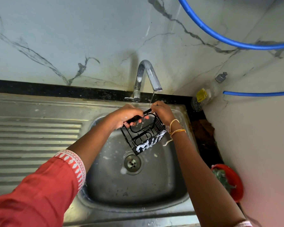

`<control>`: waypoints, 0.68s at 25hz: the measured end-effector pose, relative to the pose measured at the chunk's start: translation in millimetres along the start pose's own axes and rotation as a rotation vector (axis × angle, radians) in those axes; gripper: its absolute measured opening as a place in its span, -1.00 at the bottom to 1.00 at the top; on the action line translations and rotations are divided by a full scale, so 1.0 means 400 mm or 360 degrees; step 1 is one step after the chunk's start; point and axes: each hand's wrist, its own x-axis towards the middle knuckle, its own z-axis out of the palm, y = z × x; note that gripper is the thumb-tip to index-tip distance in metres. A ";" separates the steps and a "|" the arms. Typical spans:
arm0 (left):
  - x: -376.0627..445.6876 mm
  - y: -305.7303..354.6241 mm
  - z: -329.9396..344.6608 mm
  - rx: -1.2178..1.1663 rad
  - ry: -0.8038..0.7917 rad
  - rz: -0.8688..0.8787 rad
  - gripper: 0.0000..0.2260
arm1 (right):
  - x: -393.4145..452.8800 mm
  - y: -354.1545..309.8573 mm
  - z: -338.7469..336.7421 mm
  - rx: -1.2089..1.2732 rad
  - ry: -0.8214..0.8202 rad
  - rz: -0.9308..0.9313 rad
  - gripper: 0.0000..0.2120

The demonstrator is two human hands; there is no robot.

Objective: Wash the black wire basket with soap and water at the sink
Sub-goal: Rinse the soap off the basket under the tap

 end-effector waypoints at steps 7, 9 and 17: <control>0.002 0.046 0.029 0.0182 0.0297 0.0064 -0.70 | 0.015 -0.031 -0.010 -0.0136 -0.0091 0.0078 -0.85; 0.010 0.063 0.023 0.0248 0.0329 0.0062 -0.59 | 0.021 -0.048 -0.011 -0.0206 -0.0143 0.0106 -0.78; 0.020 0.078 -0.051 0.0318 -0.0121 -0.0111 -0.74 | 0.022 -0.091 -0.027 -0.0306 -0.0242 0.0184 -0.74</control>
